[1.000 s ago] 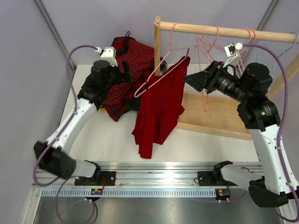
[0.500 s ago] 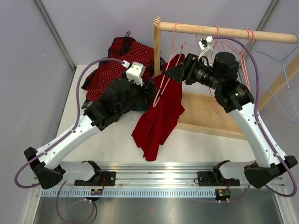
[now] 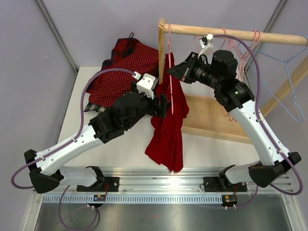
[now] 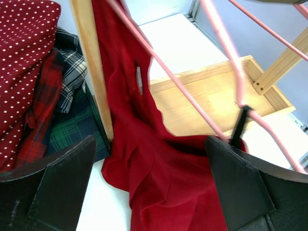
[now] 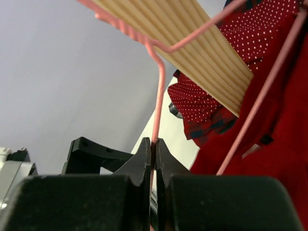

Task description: Remove the skirt from the hanger

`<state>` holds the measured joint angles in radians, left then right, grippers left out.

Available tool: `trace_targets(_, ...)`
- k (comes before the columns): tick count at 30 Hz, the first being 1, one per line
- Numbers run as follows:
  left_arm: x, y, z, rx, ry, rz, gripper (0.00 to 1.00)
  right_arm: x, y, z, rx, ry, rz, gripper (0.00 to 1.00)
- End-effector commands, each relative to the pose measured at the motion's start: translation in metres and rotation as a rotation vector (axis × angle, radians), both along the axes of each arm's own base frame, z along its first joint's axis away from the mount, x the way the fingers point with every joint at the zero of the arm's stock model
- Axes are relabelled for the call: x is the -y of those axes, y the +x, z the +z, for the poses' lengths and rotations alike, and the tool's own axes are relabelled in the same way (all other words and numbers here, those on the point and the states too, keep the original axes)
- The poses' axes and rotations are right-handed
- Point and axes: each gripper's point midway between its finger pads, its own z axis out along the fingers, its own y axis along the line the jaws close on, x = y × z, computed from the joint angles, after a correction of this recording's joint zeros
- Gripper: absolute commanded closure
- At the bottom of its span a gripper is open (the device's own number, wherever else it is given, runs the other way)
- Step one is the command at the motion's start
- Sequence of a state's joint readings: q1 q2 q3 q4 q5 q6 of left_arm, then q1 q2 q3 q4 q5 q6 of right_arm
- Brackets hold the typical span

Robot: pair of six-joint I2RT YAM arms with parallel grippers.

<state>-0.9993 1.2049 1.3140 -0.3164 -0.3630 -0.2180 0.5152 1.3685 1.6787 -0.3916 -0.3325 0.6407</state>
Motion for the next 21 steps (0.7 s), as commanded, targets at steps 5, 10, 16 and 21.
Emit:
trace_targets(5, -0.020, -0.007, 0.026, 0.082, -0.001, 0.066, 0.01, 0.005, -0.014, 0.044, 0.128, 0.059, -0.008, 1.00)
trace_targets(10, -0.035, -0.015, 0.028, 0.112, 0.039, 0.047, 0.01, 0.020, -0.042, 0.082, 0.193, 0.088, -0.001, 1.00)
trace_targets(16, -0.007, -0.067, 0.025, 0.105, -0.116, -0.264, 0.01, 0.040, -0.069, 0.105, 0.240, 0.125, -0.023, 1.00)
trace_targets(21, 0.027, -0.101, 0.017, 0.066, -0.220, -0.432, 0.01, 0.047, -0.083, 0.113, 0.252, 0.150, -0.024, 1.00)
